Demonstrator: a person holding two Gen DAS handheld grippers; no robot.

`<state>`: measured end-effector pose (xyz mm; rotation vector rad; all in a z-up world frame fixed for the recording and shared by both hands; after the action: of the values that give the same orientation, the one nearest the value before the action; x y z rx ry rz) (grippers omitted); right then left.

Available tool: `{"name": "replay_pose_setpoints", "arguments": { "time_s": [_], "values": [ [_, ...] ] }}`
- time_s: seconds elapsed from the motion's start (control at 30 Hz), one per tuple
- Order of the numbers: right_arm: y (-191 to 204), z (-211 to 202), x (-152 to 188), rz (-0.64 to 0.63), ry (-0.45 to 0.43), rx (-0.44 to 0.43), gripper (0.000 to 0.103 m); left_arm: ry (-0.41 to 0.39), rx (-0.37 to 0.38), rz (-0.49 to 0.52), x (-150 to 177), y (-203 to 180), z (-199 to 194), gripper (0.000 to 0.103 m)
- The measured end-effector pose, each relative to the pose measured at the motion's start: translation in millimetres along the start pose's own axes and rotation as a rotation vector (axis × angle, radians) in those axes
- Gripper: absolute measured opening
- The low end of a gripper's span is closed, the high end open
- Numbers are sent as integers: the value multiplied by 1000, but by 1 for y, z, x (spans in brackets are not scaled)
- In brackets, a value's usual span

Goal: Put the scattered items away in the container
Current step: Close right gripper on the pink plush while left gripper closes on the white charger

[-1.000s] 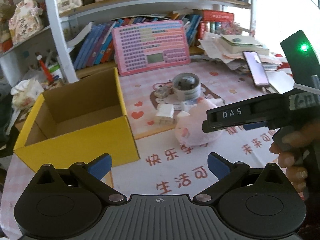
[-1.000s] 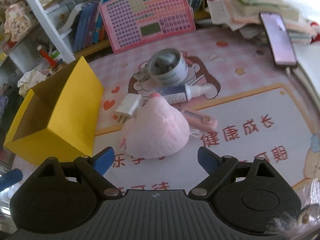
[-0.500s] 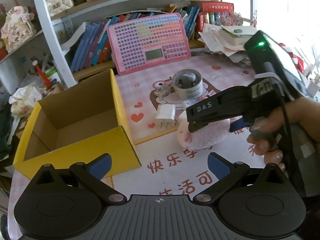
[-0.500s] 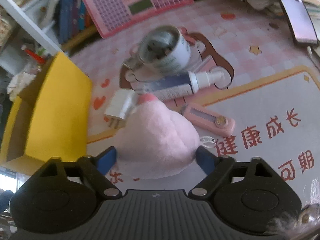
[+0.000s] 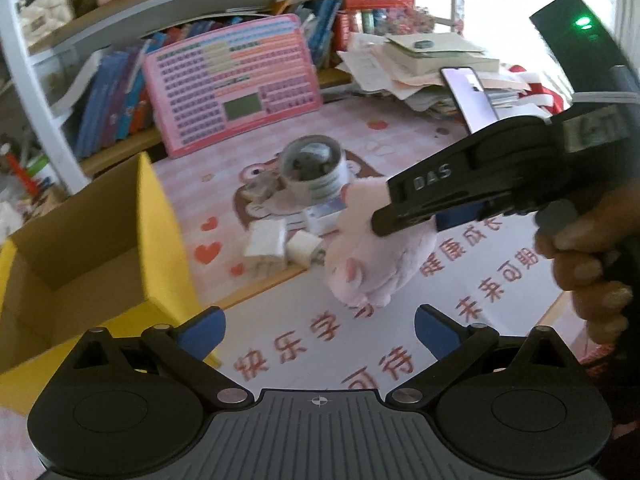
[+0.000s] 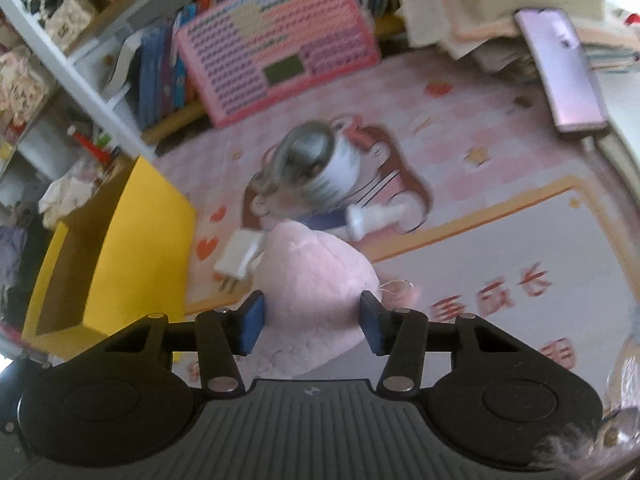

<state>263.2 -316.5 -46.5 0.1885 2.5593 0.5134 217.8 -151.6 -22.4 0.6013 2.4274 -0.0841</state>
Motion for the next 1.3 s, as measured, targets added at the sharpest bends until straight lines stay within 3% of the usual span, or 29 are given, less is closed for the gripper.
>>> {"name": "replay_pose_setpoints", "arguments": {
  "time_s": [0.27, 0.43, 0.77, 1.1, 1.3],
  "values": [
    [-46, -24, -2, 106, -58, 148, 48, 12, 58, 9, -22, -16, 24, 97],
    [-76, -21, 1, 202, -22, 188, 50, 26, 21, -7, -35, -21, 42, 79],
    [-90, -5, -6, 207, -7, 158, 66, 84, -70, -93, -56, -10, 96, 56],
    [-99, 12, -13, 209, 15, 99, 71, 151, -104, -136, -64, -2, 133, 54],
    [-101, 16, -14, 215, 18, 85, 72, 142, -109, -137, -64, -1, 135, 53]
  ]
}}
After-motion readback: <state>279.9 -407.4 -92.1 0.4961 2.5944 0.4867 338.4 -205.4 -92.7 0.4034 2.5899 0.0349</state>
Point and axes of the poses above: each gripper's, at about its wrist camera, not at the fingertips, and z roughly the way its jaws point, y to its left, x to its underside, the point moved 1 cm from there along z, roughly the way its jaws point, and after that the axes turned 5 degrees about y, right-handed, at the moved point
